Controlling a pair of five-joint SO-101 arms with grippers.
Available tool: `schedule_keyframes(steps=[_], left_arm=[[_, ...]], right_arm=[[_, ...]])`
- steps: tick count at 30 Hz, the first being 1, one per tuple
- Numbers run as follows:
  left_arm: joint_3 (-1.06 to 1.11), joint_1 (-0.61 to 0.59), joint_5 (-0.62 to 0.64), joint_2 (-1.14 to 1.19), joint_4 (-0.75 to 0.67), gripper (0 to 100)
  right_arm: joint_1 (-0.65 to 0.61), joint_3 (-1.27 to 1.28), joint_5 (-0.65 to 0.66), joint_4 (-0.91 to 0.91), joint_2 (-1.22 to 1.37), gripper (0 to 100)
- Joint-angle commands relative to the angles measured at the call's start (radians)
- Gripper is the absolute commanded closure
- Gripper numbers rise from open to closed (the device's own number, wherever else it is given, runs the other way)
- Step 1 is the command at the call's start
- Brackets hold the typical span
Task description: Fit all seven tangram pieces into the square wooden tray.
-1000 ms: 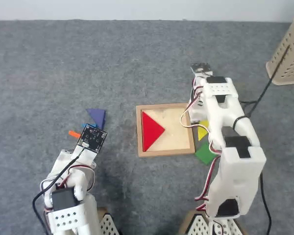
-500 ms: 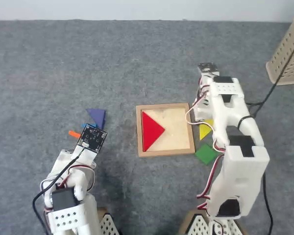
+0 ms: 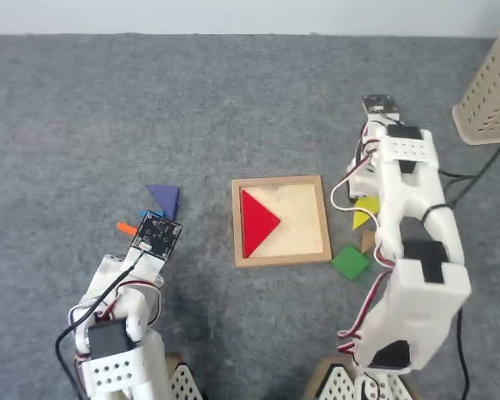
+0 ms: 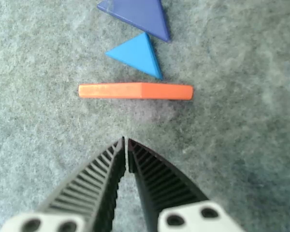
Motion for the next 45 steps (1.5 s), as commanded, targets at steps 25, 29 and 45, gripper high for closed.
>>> schedule_keyframes(steps=[25,29,45], left_arm=[[-0.013,0.002,-0.014,-0.023,0.011,99],[-0.013,0.002,-0.014,-0.023,0.011,99],[-0.013,0.000,-0.014,-0.023,0.011,99]], right_arm=[[-0.200,0.239,0.133,0.008,-0.433,86.4],[-0.170,0.236,0.133,0.008,-0.443,86.1],[0.041,-0.170,-0.012,0.079,0.067,73.0]])
